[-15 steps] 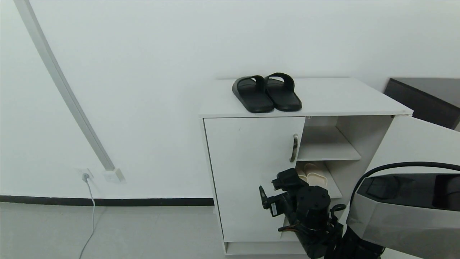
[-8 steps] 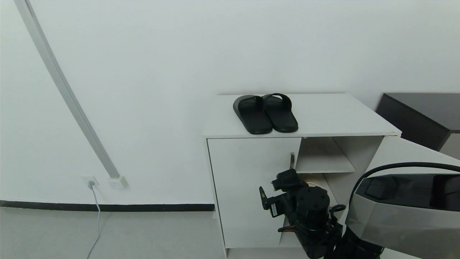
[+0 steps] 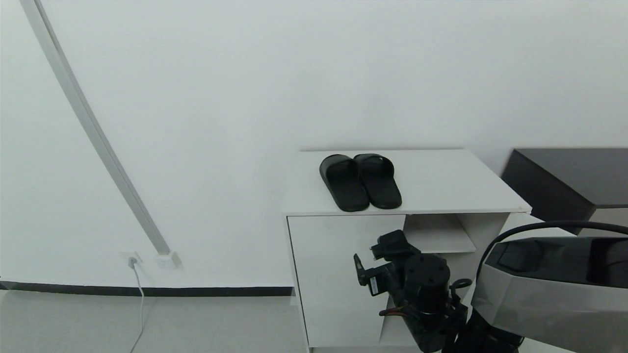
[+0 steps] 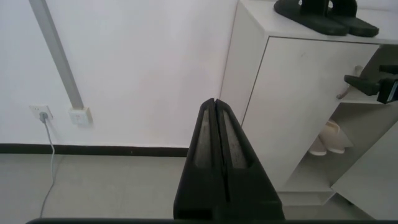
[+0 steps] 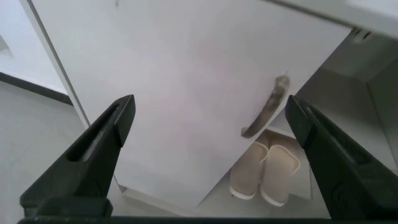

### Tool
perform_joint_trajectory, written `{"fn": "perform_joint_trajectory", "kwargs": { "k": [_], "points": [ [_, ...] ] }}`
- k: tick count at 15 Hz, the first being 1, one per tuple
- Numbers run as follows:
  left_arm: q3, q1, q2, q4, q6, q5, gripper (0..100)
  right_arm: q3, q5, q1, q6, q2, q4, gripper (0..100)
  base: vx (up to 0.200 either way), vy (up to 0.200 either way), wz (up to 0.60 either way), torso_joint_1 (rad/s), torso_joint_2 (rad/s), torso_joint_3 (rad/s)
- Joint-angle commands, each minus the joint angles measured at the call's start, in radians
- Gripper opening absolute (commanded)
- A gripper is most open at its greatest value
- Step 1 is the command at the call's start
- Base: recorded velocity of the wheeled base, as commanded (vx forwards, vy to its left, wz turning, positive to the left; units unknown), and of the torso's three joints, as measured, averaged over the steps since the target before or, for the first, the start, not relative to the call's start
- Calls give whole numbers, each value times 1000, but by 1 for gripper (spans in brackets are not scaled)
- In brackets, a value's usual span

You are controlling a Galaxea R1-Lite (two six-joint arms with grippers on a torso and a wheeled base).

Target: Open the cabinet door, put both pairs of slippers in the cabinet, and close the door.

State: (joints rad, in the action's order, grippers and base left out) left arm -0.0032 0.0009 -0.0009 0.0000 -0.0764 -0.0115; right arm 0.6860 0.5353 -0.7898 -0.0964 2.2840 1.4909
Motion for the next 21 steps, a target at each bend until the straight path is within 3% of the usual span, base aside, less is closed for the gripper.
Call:
{"fn": "perform_joint_trajectory", "kwargs": {
  "k": [1,8,13,15,17,18,19,21],
  "points": [
    [0,1,1,0,0,-1,0,1,0,0,0,2,0,100,0,0,0,271,-579,-330],
    [0,1,1,0,0,-1,0,-8,-35,3,0,3,28,100,0,0,0,190,-408,-222],
    [0,1,1,0,1,1,0,37,-100,46,-36,-9,32,100,0,0,0,24,-51,-27],
    [0,1,1,0,1,1,0,110,-103,69,-23,-47,-84,100,0,0,0,0,0,0],
    [0,1,1,2,3,2,0,274,-103,69,46,-118,-333,100,0,0,0,0,0,0],
    [0,1,1,2,3,2,0,307,-103,70,63,-130,-391,100,0,0,0,0,0,0],
    [0,1,1,0,4,2,0,409,-103,70,130,-161,-583,100,0,0,0,0,0,0],
    [0,1,1,0,4,2,0,468,-103,67,199,-190,-753,100,0,0,0,0,0,0]
  ]
}}
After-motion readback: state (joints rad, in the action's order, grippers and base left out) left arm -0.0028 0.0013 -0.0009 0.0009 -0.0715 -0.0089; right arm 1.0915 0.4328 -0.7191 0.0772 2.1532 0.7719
